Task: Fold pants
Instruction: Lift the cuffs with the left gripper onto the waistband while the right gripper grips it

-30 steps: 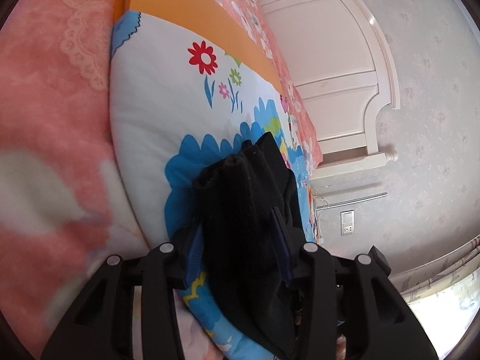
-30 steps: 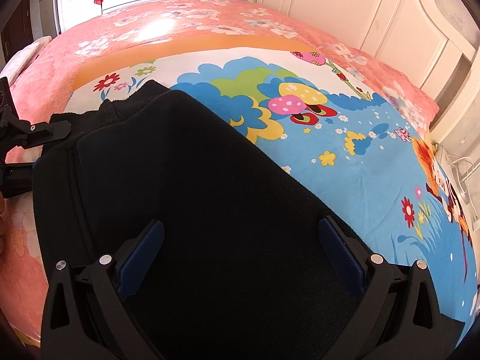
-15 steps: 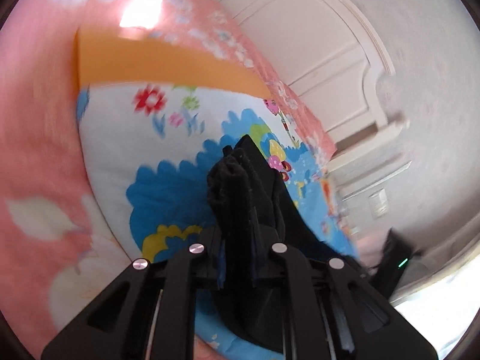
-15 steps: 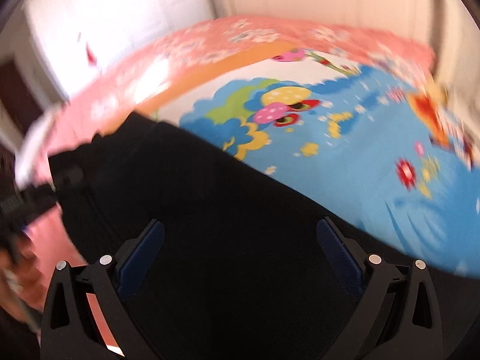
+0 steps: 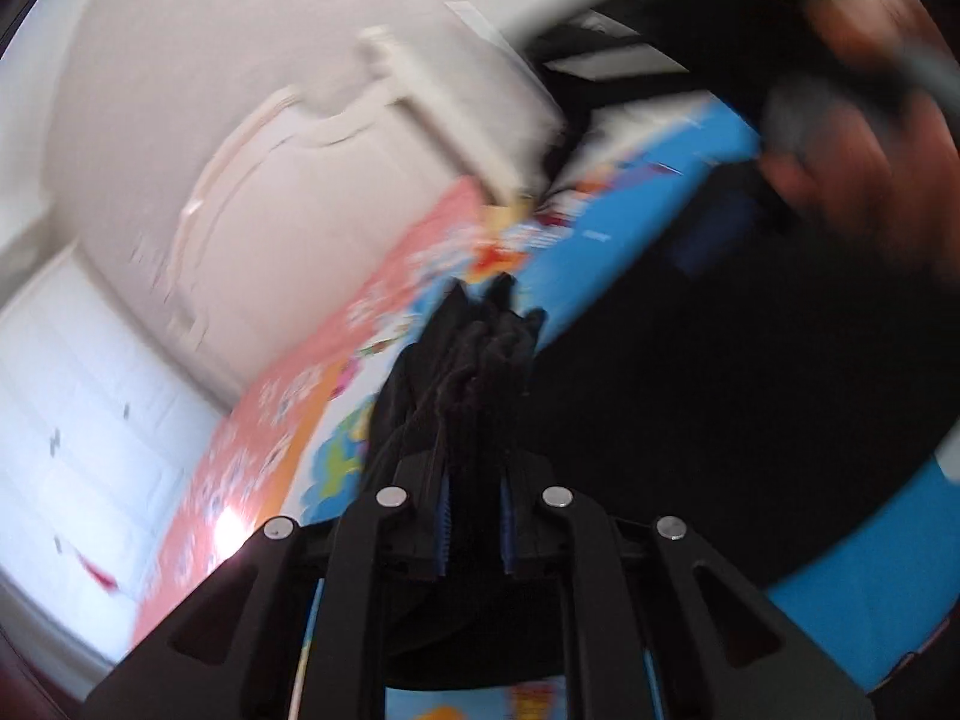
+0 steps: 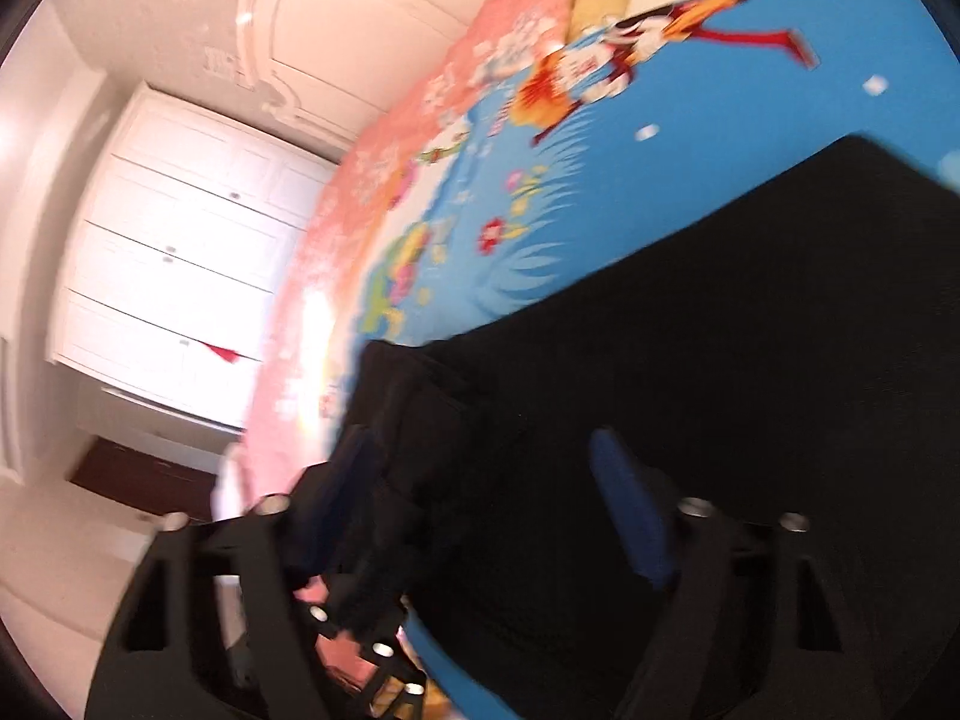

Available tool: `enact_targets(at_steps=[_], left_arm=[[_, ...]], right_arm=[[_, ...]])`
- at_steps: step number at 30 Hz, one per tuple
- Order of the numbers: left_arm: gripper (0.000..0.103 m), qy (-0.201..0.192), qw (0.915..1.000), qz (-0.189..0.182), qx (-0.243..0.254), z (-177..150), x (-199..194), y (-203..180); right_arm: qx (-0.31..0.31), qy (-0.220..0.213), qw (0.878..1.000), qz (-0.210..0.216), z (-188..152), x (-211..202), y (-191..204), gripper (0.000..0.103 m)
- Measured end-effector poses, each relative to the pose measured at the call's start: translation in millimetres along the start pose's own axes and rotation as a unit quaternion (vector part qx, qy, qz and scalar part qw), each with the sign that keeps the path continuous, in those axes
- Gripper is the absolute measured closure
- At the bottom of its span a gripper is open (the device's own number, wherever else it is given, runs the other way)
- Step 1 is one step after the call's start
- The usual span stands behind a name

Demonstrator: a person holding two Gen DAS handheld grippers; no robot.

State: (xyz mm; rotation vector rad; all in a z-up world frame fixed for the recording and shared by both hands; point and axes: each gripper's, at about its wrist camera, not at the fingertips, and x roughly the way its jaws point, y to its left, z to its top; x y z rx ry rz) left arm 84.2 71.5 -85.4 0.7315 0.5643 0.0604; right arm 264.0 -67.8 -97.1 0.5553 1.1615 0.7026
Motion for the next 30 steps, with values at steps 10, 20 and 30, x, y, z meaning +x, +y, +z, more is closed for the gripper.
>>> enact_targets(at_steps=[10, 20, 30], left_arm=[[0.091, 0.008, 0.9985, 0.024, 0.049, 7.0, 4.9, -33.4], [0.091, -0.037, 0.9985, 0.011, 0.040, 18.1, -13.7, -36.5], [0.092, -0.077, 0.9961, -0.003, 0.044, 33.6, -14.6, -55.7]], right_arm=[[0.036, 0.052, 0.994, 0.084, 2.9, 4.4, -4.0, 0.004], [0.015, 0.136, 0.984, 0.115, 6.6, 60.9, 14.2, 0.040], [-0.029, 0.072, 0.995, 0.065, 8.7, 11.2, -10.0, 0.079]])
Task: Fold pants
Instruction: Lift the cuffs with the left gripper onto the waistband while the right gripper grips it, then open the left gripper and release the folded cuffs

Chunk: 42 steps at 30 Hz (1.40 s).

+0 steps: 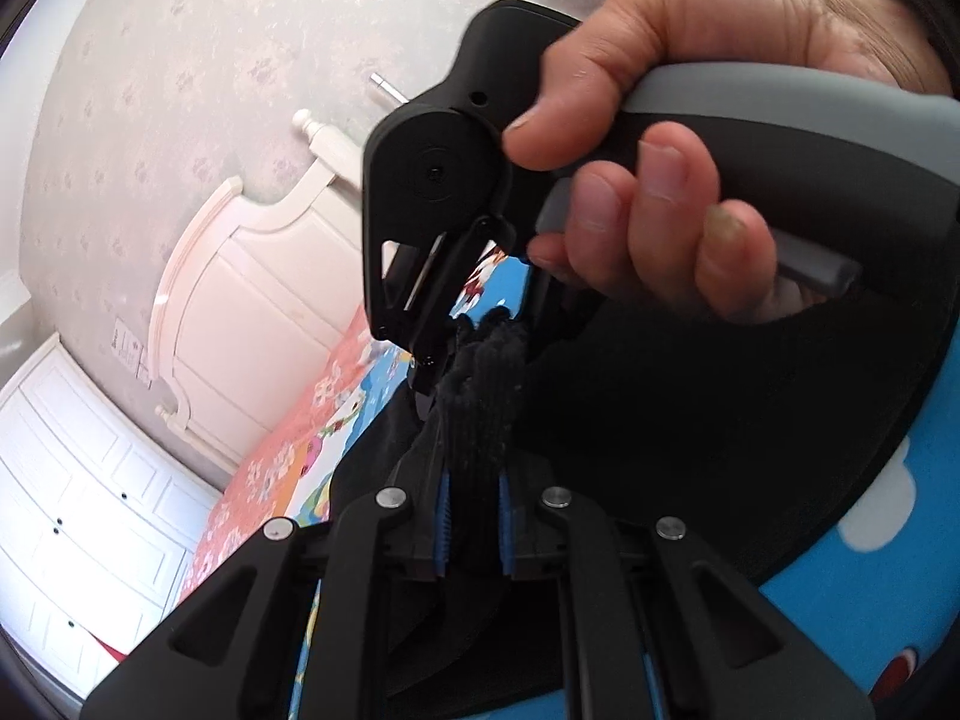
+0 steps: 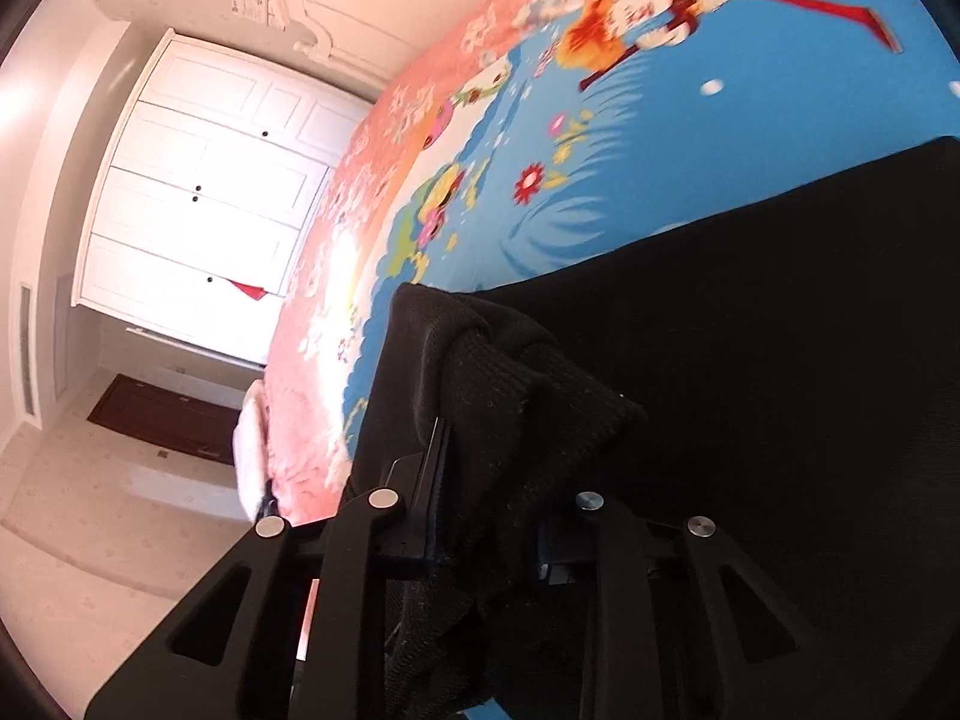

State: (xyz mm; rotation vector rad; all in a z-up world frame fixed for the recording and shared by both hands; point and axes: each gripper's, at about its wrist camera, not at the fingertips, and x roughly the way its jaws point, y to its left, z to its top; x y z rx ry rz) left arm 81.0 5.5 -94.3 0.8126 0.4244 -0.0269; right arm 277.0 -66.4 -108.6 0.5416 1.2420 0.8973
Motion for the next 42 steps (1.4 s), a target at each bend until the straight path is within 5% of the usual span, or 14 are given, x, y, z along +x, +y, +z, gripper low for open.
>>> enact_targets(at_steps=[4, 23, 27, 29, 30, 31, 33, 36, 38, 40, 42], left_arm=[[0.091, -0.020, 0.9996, -0.020, 0.008, 10.9, 0.7, -16.3], [0.091, -0.034, 0.9980, -0.054, -0.004, 8.2, -0.4, -27.9], [0.081, -0.018, 0.9966, -0.079, -0.013, 6.5, 9.0, -23.7], [0.061, -0.016, 0.9935, -0.107, -0.034, 5.9, 8.1, -16.7], [0.046, -0.014, 0.9913, -0.122, -0.048, 4.8, 6.2, -11.0], [0.042, -0.017, 0.9901, -0.127, -0.057, 2.7, 2.4, -5.0], [0.040, -0.015, 0.9849, -0.153, -0.080, -5.6, -6.1, 9.6], [0.040, -0.014, 0.9698, -0.193, -0.149, -26.8, -23.4, 52.2], [0.040, -0.013, 0.9560, -0.197, -0.217, -47.8, -34.3, 99.8], [0.040, 0.001, 0.9421, -0.182, -0.281, -71.4, -30.3, 146.2], [0.041, 0.027, 0.9179, -0.180, -0.353, -98.1, -17.2, 186.2]], right_arm=[[-0.001, -0.022, 0.999, -0.040, -7.0, -19.1, -14.9, 0.080], [0.002, -0.042, 0.996, -0.079, -8.9, -43.7, -52.2, 0.080], [-0.009, -0.054, 0.993, -0.107, -11.7, -39.3, -58.8, 0.069], [-0.005, -0.072, 0.990, -0.122, -11.3, -45.5, -60.4, 0.056], [-0.005, -0.090, 0.986, -0.139, -11.0, -52.1, -59.4, 0.044], [-0.003, -0.108, 0.981, -0.161, -11.0, -59.9, -57.5, 0.037], [-0.003, -0.152, 0.966, -0.207, -12.4, -81.7, -49.5, 0.024], [-0.065, -0.227, 0.927, -0.292, -23.7, -110.6, -14.0, 0.012], [-0.121, -0.273, 0.889, -0.346, -38.0, -114.6, 19.7, 0.005], [-0.163, -0.304, 0.865, -0.364, -52.0, -108.2, 46.4, 0.005], [-0.195, -0.298, 0.861, -0.363, -60.6, -89.0, 68.9, 0.005]])
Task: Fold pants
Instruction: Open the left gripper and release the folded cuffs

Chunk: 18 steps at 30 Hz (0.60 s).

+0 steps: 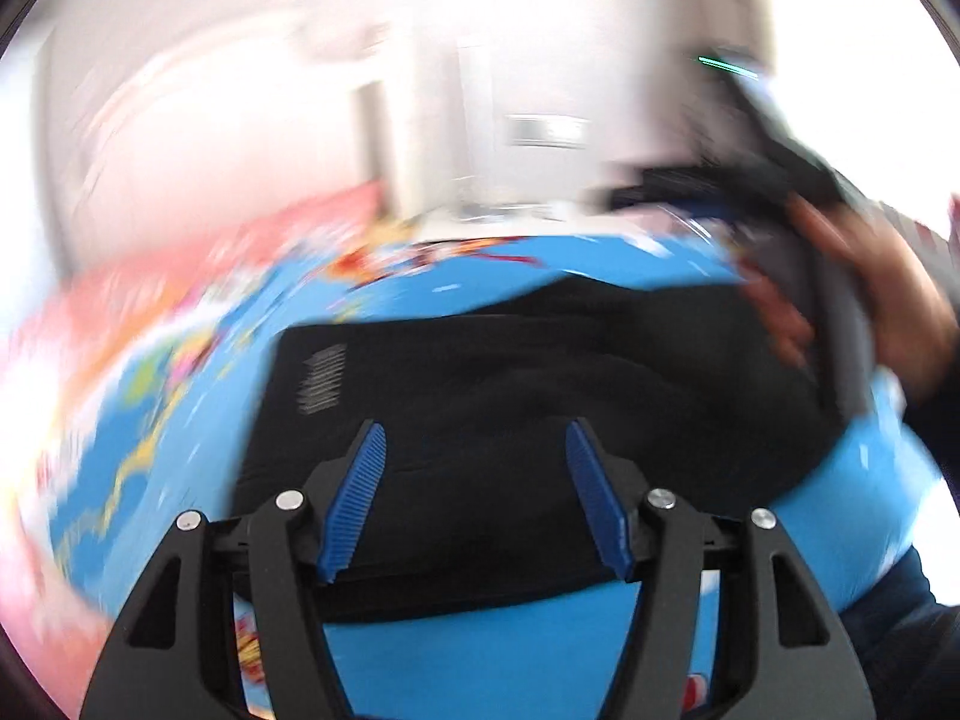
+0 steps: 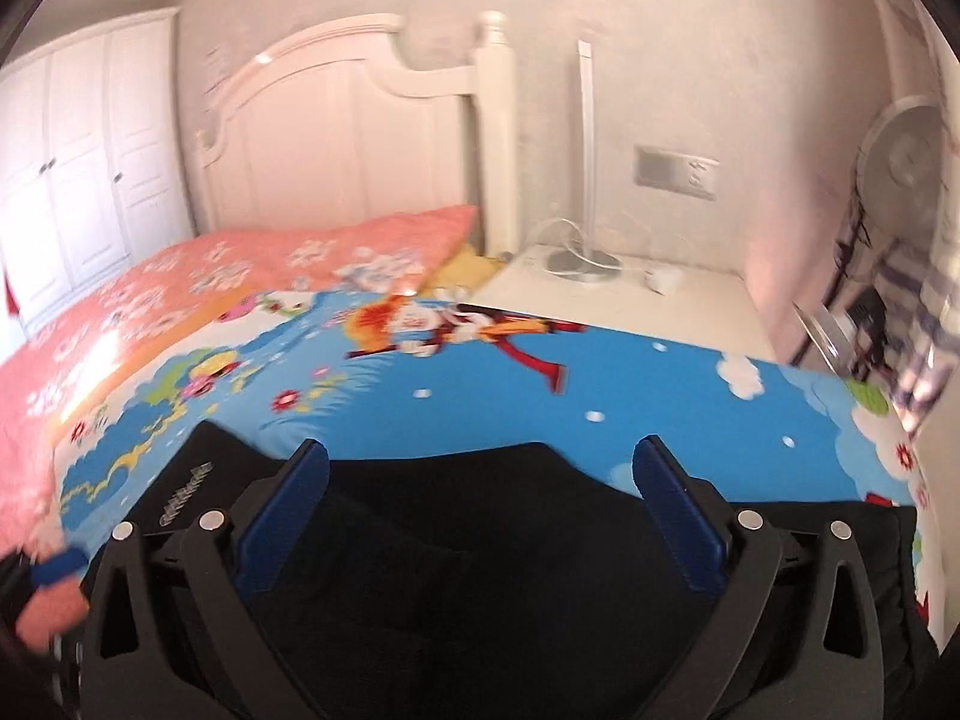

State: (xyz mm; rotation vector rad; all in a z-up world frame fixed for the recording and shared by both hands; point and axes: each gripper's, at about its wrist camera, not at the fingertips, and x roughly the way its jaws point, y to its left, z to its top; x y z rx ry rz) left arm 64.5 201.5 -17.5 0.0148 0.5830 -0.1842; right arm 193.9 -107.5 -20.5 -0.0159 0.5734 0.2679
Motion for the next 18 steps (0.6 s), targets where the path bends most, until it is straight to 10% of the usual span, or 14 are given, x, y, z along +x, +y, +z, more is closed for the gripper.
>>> enact_targets(at_steps=[3, 6, 11, 18], left_arm=[[0.042, 0.045, 0.9944, 0.036, -0.088, -1.2, 10.1, 60.0], [0.030, 0.138, 0.9850, 0.078, -0.068, -18.9, 38.7, 60.3], [0.015, 0.144, 0.9771, 0.091, -0.128, -29.8, 33.0, 83.2], [0.002, 0.046, 0.9859, 0.158, -0.032, 9.5, 35.3, 60.5]], right_arm=[[-0.019, 0.039, 0.998, 0.050, -9.8, 13.6, 37.8, 0.005], [-0.015, 0.102, 0.993, 0.052, -29.8, 35.6, 65.4, 0.005], [-0.059, 0.141, 0.987, 0.038, -66.8, 58.3, 87.5, 0.005], [-0.048, 0.168, 0.984, 0.043, -85.3, 73.1, 77.6, 0.005]])
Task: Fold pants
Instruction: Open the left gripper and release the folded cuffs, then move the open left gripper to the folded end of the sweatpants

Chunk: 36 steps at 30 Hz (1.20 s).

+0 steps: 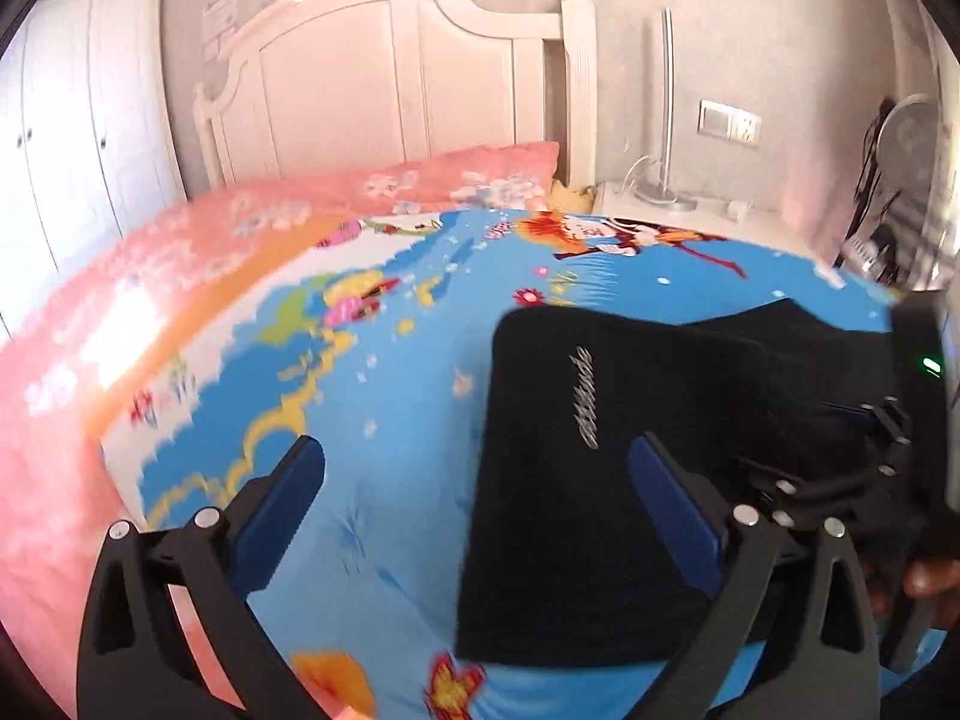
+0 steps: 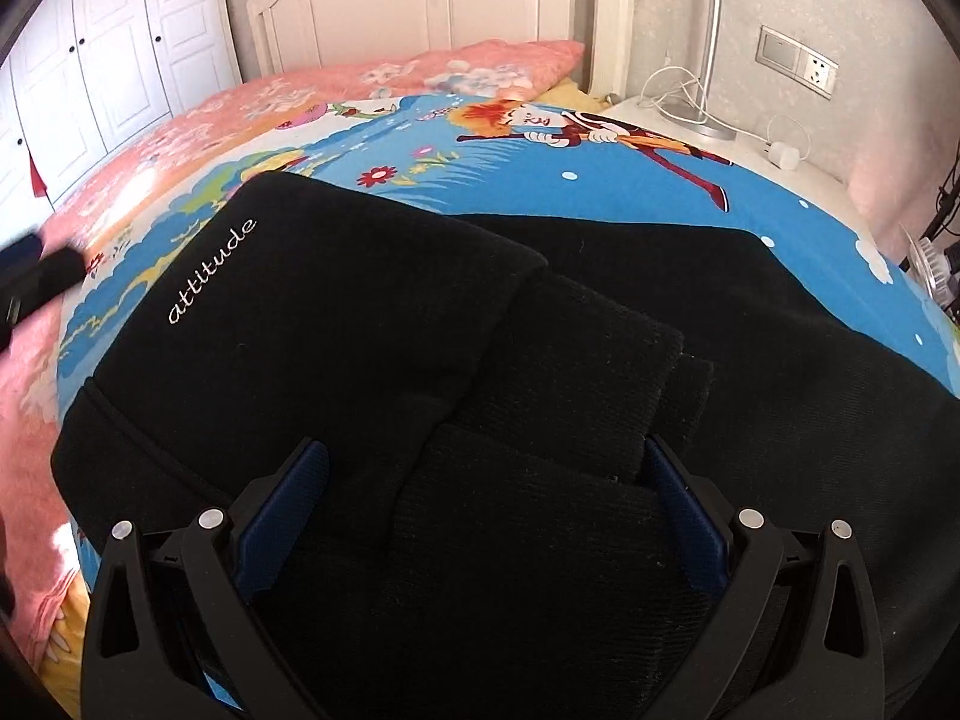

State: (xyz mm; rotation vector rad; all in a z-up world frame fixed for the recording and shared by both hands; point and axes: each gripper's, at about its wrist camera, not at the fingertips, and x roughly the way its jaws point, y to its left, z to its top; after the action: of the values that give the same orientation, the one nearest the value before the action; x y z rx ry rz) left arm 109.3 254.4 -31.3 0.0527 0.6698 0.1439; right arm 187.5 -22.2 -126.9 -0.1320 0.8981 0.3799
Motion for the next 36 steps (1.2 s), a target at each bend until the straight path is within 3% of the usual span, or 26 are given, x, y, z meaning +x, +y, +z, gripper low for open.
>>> enact_targets(at_steps=[1, 3, 4, 6, 10, 11, 12, 14, 18, 21, 25, 28, 31, 36], left_arm=[[0.002, -0.001, 1.0000, 0.001, 0.007, 10.1, 5.9, -0.5], [0.006, 0.000, 0.9995, -0.031, -0.010, 30.0, 12.7, 1.3], [0.022, 0.017, 0.9988, -0.045, -0.013, 41.0, 24.0, 0.8], [0.043, 0.057, 0.9966, -0.060, 0.000, 58.0, 49.0, -5.1], [0.040, 0.162, 0.9794, -0.121, 0.002, 65.9, 122.5, -10.6], [0.037, 0.177, 0.9781, -0.109, -0.001, 62.4, 138.6, -9.0], [0.025, 0.190, 0.9757, -0.109, -0.010, 58.4, 149.6, -5.8], [0.023, 0.200, 0.9706, -0.128, -0.043, 54.8, 158.0, 3.7], [0.025, 0.189, 0.9718, -0.132, -0.050, 51.7, 151.4, 6.2], [0.057, 0.112, 0.9874, -0.104, -0.042, 54.7, 104.7, 10.0], [0.071, 0.052, 0.9921, -0.099, -0.057, 36.8, 42.3, 20.8], [0.074, 0.056, 0.9917, -0.100, -0.058, 7.0, 17.5, 21.6], [0.073, 0.094, 0.9906, -0.090, -0.043, -27.1, 27.9, 13.8], [0.071, 0.082, 0.9920, -0.081, -0.051, -34.1, 36.1, 11.8]], right_arm=[[0.001, -0.004, 1.000, 0.000, -1.1, -0.2, -0.1, 0.005], [-0.002, -0.009, 1.000, -0.003, -2.7, -0.5, 1.2, 0.004], [-0.003, -0.010, 1.000, -0.004, -2.8, -0.7, 2.0, 0.004], [-0.002, -0.011, 1.000, -0.004, -1.9, 0.4, 2.9, 0.004], [-0.006, -0.014, 1.000, -0.006, -3.3, 1.7, 4.6, 0.004], [-0.005, -0.016, 1.000, -0.005, -3.8, 1.4, 4.6, 0.004], [-0.005, -0.017, 1.000, -0.005, -4.7, 1.3, 4.6, 0.004], [-0.004, -0.018, 1.000, -0.004, -4.9, 1.0, 4.6, 0.004], [-0.005, -0.019, 1.000, -0.004, -4.9, 1.0, 4.2, 0.004], [-0.005, -0.020, 1.000, -0.003, -4.6, 1.5, 4.3, 0.004], [-0.003, -0.022, 1.000, -0.004, -5.3, 1.0, 5.1, 0.004], [-0.002, -0.023, 1.000, -0.005, -6.1, 0.6, 5.6, 0.004], [-0.002, -0.025, 1.000, -0.007, -6.5, 0.1, 6.7, 0.004], [-0.013, -0.036, 0.999, -0.013, -1.9, -14.6, 11.9, 0.005]])
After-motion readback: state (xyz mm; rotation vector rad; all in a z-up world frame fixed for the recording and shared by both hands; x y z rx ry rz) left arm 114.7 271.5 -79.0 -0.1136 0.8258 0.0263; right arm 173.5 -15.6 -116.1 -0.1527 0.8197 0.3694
